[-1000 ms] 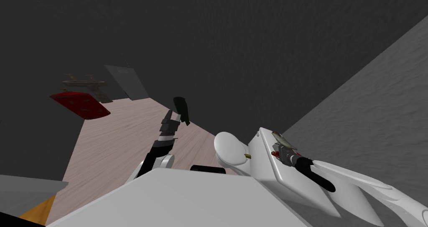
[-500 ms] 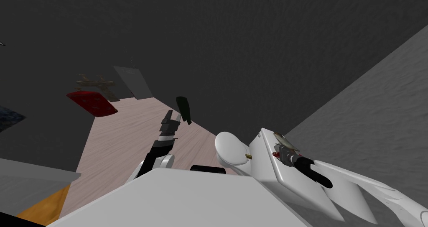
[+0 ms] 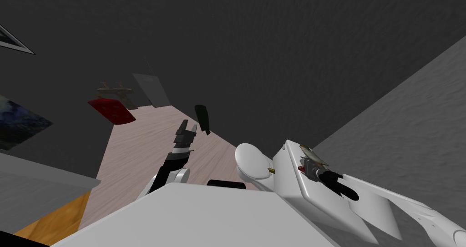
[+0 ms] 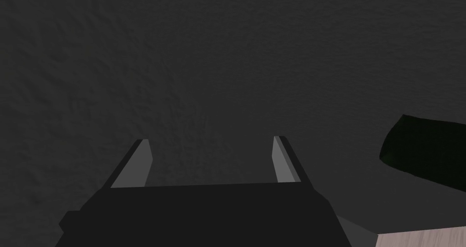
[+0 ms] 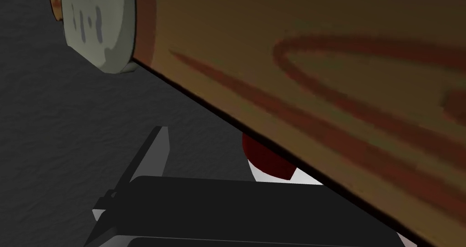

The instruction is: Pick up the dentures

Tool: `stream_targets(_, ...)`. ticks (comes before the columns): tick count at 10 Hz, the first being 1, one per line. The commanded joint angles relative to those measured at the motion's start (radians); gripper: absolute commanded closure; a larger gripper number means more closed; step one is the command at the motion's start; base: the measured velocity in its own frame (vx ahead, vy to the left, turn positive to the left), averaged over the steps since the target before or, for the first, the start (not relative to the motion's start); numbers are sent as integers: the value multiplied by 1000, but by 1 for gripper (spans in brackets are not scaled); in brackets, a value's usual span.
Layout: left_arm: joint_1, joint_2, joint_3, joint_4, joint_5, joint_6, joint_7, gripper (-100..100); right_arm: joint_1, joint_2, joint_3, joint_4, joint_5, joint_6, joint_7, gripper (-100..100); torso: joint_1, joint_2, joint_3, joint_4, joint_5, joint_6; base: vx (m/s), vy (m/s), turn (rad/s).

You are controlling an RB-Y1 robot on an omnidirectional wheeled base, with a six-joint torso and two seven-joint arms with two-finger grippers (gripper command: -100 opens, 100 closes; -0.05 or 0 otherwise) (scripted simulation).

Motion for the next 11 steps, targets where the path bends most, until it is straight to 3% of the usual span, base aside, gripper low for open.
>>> stream_targets(1, 0, 0, 0, 0, 0, 0, 0, 0, 0, 0, 0, 0, 0, 0, 0, 100, 0, 0, 0, 0, 0, 0, 0, 0, 0)
stream_targets(5, 0, 0, 0, 0, 0, 0, 0, 0, 0, 0, 0, 0, 0, 1, -1, 100, 0, -1, -1, 0, 0, 0, 0, 0, 0)
stream_targets(6, 0, 0, 0, 0, 0, 0, 0, 0, 0, 0, 0, 1, 0, 1, -1, 0, 0, -1, -1, 0, 0, 0, 0, 0, 0)
stream_targets(7, 0, 0, 0, 0, 0, 0, 0, 0, 12, -16, 1, -12, 43, -1, -41, 100, 0, -1, -1, 0, 0, 0, 33, -3, -113)
stream_targets(11, 0, 0, 0, 0, 0, 0, 0, 0, 33, -51, 8, -37, 155, -5, -152, 100, 0, -3, -2, -1, 0, 0, 47, 5, -96)
